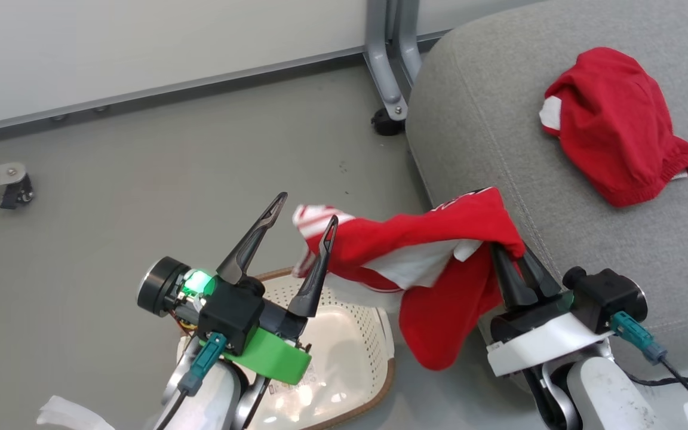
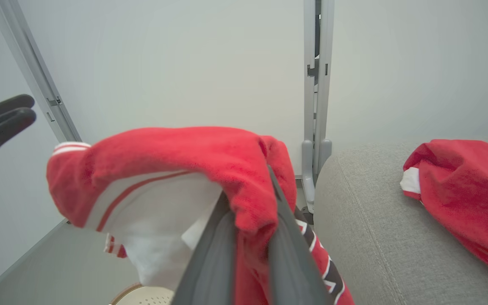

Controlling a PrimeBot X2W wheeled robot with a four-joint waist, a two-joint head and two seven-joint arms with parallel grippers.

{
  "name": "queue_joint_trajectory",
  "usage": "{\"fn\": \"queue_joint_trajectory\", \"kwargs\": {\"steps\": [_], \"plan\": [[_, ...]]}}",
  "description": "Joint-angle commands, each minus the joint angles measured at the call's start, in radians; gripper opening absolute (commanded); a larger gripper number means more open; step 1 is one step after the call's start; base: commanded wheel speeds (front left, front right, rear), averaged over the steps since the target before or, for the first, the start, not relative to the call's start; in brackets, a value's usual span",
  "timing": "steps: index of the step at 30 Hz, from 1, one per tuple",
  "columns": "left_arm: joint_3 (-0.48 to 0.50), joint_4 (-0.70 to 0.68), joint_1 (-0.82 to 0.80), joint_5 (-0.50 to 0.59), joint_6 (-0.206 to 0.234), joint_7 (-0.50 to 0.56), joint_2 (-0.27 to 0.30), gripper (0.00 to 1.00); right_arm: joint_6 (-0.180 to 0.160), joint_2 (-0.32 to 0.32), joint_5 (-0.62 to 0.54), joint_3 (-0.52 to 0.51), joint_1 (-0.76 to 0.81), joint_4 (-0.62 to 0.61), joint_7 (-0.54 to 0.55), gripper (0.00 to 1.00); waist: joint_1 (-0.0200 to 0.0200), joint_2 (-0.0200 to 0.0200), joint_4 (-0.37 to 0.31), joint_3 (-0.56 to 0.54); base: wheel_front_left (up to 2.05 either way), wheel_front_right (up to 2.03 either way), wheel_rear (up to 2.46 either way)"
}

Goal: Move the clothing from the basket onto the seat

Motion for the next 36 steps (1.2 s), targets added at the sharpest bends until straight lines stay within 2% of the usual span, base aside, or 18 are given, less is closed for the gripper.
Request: {"fn": "queue_joint_trajectory", "kwargs": {"steps": [1,11,17,27,36], "plan": [[0.003,0.003,-0.023,0.003,0.001,-0.003,0.01,1.0,-0.001,0.005,-0.01,-0.011,-0.013,-0.015,-0.003,0.0,0.0,-0.0001,-0.082,0.058,0.0,0.0,0.0],[-0.008,0.029,-0.054,0.015,-0.008,0.0,0.059,1.0,-0.001,0.043,-0.01,-0.056,-0.008,-0.075,-0.003,0.0,0.0,-0.0001,-0.257,0.147,0.0,0.0,0.0],[-0.031,0.049,-0.091,0.022,-0.014,0.011,0.077,1.0,-0.001,0.056,0.002,-0.063,0.004,-0.082,-0.003,0.0,0.0,-0.0001,-0.322,0.19,0.0,0.0,0.0],[-0.049,0.072,-0.102,0.015,-0.014,0.018,0.091,1.0,-0.001,0.059,0.046,-0.065,-0.014,-0.097,-0.003,0.0,0.0,-0.0001,-0.36,0.21,0.0,0.0,0.0],[-0.068,0.066,-0.131,0.015,-0.015,0.027,0.091,1.0,-0.001,0.058,0.082,-0.095,-0.067,-0.113,-0.003,0.0,0.0,-0.0001,-0.323,0.25,0.0,0.0,0.0]]}}
